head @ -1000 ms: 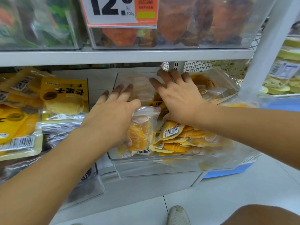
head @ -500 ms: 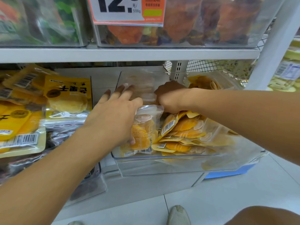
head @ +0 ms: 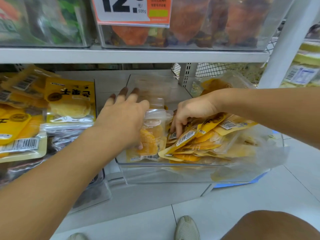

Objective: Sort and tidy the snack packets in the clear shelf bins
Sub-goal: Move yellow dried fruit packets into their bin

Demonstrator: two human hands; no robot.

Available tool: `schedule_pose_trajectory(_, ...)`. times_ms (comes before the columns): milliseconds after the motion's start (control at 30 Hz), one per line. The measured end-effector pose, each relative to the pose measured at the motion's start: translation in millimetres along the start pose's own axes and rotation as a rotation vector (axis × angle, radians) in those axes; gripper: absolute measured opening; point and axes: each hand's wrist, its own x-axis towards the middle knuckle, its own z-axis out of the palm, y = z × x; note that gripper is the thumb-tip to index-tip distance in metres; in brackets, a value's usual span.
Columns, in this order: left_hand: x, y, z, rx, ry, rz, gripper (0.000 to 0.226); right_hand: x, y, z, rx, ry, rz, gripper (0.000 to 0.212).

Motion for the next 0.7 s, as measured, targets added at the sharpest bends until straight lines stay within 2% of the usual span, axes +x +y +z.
schedule_pose_trajectory(33, 0.9, 1.5, -2.2, 0.025, 0.004, 0.008, 0.103, 0.6, -8.6, 2.4, 0.022, 0.023, 0.027, 0.017)
schedule_pose_trajectory(100, 2.9, 4.2, -8.8, 0.084, 0.005, 0.057, 0.106, -3.6, -27.5, 2.6, -0.171, 0.001, 0.079, 0.033)
schedule_pose_trajectory(200, 5.8, 4.2, -13.2, 0.084, -0.024, 0.126, 0.097, -3.9, -48.3, 8.4, -0.397, -0.185, 0.207, 0.068)
schedule_pose_trajectory(267, 6.4, 1.6, -11.2, 0.067, -0.028, 0.133, 0.097, -0.6, -55.7, 23.7, -0.579, -0.286, 0.236, 0.080)
schedule_pose_trajectory(333, 6.8, 0.4, -8.5, 0.077, -0.014, 0.134, 0.099, 3.4, -61.3, 40.4, -0.707, -0.261, 0.236, 0.081)
schedule_pose_trajectory(433, 7.3, 2.0, -3.8, 0.100, 0.016, 0.109, 0.095, 5.5, -66.9, 47.5, -0.726, -0.225, 0.207, 0.077)
schedule_pose_trajectory(567, 5.6, 4.0, -1.9, 0.103, 0.013, 0.072, 0.091, 2.0, -60.8, 47.3, -0.625, -0.267, 0.130, 0.055)
schedule_pose_trajectory(633, 3.1, 4.3, -2.8, 0.086, -0.009, 0.043, 0.095, 0.9, -55.7, 49.3, -0.673, -0.294, 0.114, 0.043)
schedule_pose_trajectory(700, 0.9, 5.6, -3.4, 0.084, -0.028, 0.010, 0.098, -2.8, -47.2, 48.7, -0.758, -0.325, 0.110, 0.040)
